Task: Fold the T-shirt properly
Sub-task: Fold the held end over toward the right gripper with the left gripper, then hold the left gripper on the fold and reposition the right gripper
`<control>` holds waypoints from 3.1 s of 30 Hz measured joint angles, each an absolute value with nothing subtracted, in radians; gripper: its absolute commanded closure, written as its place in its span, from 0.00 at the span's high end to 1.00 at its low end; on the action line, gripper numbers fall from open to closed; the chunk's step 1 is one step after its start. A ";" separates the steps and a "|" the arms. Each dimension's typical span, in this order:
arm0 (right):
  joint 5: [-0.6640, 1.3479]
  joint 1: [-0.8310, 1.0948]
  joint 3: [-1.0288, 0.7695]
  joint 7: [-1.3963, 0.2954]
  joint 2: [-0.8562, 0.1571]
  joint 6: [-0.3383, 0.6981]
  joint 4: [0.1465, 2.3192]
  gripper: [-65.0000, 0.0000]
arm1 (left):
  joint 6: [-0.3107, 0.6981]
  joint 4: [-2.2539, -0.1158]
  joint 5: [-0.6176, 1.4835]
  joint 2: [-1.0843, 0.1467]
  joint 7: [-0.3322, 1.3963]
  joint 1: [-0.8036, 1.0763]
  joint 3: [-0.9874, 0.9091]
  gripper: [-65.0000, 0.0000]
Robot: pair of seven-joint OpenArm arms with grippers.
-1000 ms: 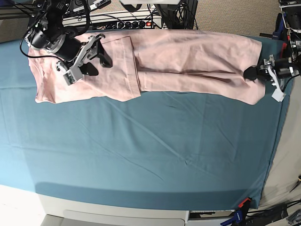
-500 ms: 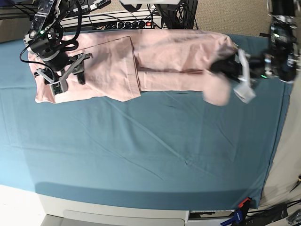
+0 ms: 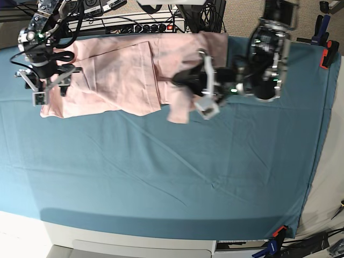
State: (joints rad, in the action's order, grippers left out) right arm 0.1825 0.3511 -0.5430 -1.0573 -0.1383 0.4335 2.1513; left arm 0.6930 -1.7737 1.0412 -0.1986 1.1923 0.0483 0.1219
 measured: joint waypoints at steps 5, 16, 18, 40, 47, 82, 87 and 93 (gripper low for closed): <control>0.188 0.351 -0.589 -1.057 -0.138 0.426 2.151 0.51 | 0.693 -1.718 1.010 -0.101 1.172 -0.007 0.190 0.00; 0.216 0.351 -0.589 -1.057 -0.138 0.426 2.151 0.51 | 0.693 -1.601 0.968 -0.070 1.172 -0.044 0.262 0.29; 0.239 0.351 -0.589 -1.056 -0.138 0.427 2.151 0.51 | 0.692 -1.600 0.909 -0.068 1.105 -0.043 0.267 0.55; 0.260 0.351 -0.589 -1.046 -0.138 0.426 2.151 0.51 | 0.549 -1.708 0.790 -0.205 1.186 -0.004 0.073 0.00; 0.260 0.351 -0.589 -1.046 -0.138 0.426 2.151 0.51 | 0.543 -1.791 0.792 -0.188 1.181 0.060 0.071 0.00; 0.259 0.351 -0.589 -1.027 -0.138 0.426 2.151 0.51 | 0.496 -1.800 0.511 0.036 1.023 0.193 0.454 0.00; 0.260 0.351 -0.589 -1.027 -0.139 0.426 2.151 0.51 | 0.520 -1.800 0.490 0.039 1.023 0.120 0.451 0.00; 0.199 0.351 -0.589 -1.020 -0.199 0.426 2.151 0.51 | 0.520 -1.800 0.574 0.036 1.062 0.096 0.316 0.00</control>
